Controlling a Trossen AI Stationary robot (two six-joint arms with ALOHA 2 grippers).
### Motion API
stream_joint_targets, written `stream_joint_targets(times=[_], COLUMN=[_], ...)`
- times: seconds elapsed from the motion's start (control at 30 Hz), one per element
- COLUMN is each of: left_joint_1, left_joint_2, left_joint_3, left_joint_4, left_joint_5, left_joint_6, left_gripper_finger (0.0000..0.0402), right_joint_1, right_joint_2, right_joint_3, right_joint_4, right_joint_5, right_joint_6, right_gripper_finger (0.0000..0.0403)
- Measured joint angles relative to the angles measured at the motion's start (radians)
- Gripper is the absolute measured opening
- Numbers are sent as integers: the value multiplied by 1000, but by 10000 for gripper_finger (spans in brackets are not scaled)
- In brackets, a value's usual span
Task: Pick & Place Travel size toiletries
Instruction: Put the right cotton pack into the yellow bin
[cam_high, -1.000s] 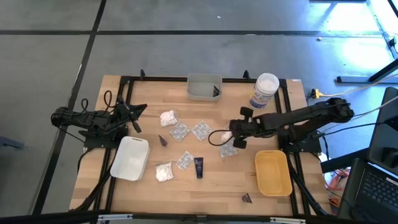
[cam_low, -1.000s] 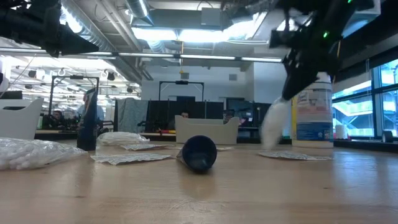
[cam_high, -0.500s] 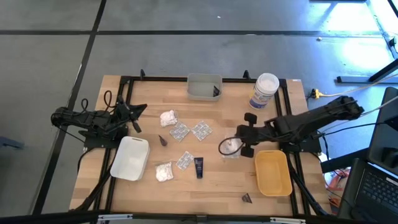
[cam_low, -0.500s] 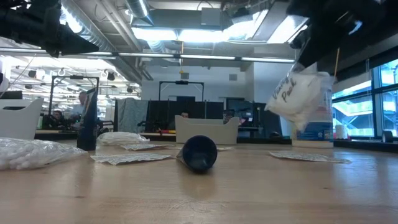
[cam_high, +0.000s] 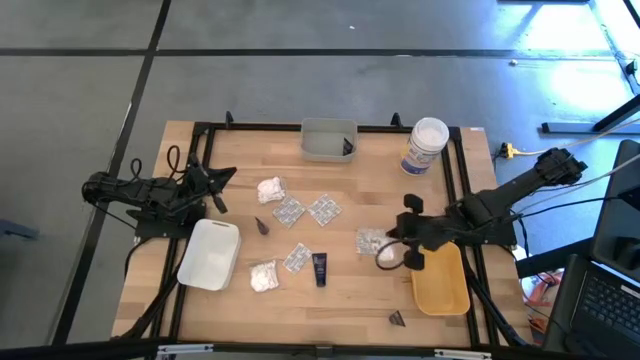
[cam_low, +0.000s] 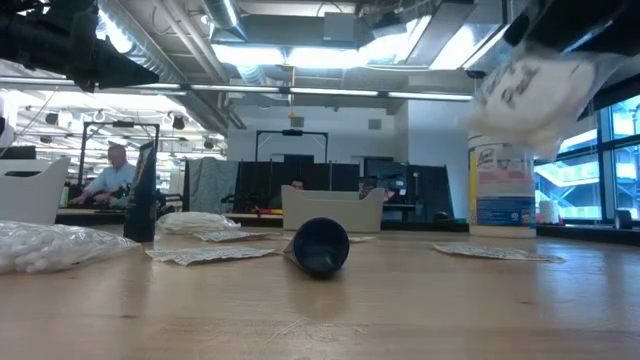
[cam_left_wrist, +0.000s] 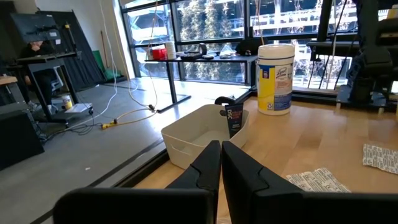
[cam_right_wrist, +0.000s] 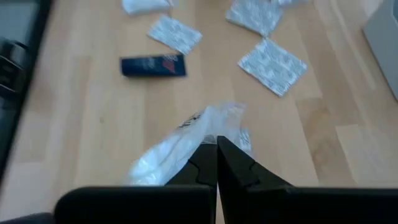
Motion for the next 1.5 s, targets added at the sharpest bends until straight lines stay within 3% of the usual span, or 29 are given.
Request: stream_joint_targets(times=[0.37,1.13,1.5], left_joint_1=[0,0,0], left_joint_2=[0,0,0], left_joint_3=[0,0,0], left_joint_4=[0,0,0], left_joint_5=[0,0,0], left_joint_6=[0,0,0], left_gripper_finger=[11,12,12], right_joint_1=[160,348,388], right_joint_2=[-104,-134,-110], right_joint_3=[0,0,0], right_joint_4=[-46,-334,-533], right_joint_5=[34,-174,-271], right_joint_6=[198,899,1124], right_gripper_finger=[0,0,0])
